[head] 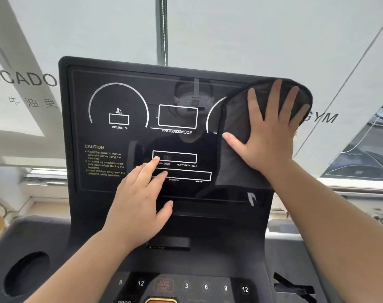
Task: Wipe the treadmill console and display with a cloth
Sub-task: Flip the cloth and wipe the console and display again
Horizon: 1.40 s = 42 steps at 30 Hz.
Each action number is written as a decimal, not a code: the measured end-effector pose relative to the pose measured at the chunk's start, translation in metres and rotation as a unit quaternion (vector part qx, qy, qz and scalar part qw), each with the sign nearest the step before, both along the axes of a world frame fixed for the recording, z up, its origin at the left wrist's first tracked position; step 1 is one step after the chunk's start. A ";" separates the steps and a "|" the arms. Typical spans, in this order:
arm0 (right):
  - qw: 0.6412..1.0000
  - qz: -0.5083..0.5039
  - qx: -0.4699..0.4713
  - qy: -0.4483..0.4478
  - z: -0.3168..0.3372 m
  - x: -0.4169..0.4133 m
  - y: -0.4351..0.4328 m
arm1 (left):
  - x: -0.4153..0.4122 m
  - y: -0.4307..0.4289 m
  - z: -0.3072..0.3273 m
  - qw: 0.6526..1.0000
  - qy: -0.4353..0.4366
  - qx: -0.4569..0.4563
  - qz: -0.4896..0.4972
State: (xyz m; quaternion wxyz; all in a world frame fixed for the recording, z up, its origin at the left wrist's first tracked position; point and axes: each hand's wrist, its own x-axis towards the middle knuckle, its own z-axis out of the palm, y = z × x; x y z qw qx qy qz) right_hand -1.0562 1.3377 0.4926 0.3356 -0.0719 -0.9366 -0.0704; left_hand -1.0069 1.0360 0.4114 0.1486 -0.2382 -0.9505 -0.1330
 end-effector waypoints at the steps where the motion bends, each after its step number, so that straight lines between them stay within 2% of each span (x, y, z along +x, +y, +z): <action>1: 1.000 -0.013 -0.017 0.004 0.005 -0.005 -0.008 | 0.001 -0.001 0.001 1.000 -0.001 0.002 -0.004; 6: 0.999 -0.003 -0.028 0.016 0.009 -0.024 -0.061 | -0.003 -0.014 0.005 1.000 0.003 0.016 -0.020; 11: 0.997 0.077 0.030 0.011 0.000 -0.034 -0.114 | -0.008 -0.030 0.007 0.999 0.020 0.032 -0.028; 15: 0.992 0.104 0.068 0.007 -0.008 -0.029 -0.109 | -0.019 -0.045 0.008 0.997 0.052 0.044 -0.019; 17: 0.998 0.059 0.034 0.011 -0.009 -0.023 -0.089 | -0.025 -0.056 0.011 0.997 0.060 0.041 -0.003; 21: 0.987 -0.086 -0.130 0.029 -0.004 -0.015 -0.061 | -0.034 -0.086 0.015 0.997 0.067 0.034 -0.005; 24: 0.971 -0.107 -0.206 0.052 0.004 -0.022 -0.077 | -0.038 -0.112 0.014 0.997 0.067 0.027 -0.009; 30: 0.988 -0.059 -0.132 0.049 0.016 -0.056 -0.178 | -0.048 -0.155 0.009 0.996 0.062 0.061 0.035; 35: 0.999 0.022 -0.018 0.035 0.011 -0.074 -0.247 | -0.058 -0.165 -0.001 0.993 0.049 0.105 0.012; 40: 0.994 0.080 0.070 0.018 -0.001 -0.063 -0.225 | -0.059 -0.166 -0.003 0.988 0.050 0.147 -0.006; 42: 0.997 0.052 0.053 0.016 -0.005 -0.054 -0.199 | -0.062 -0.169 -0.003 0.986 0.043 0.159 -0.016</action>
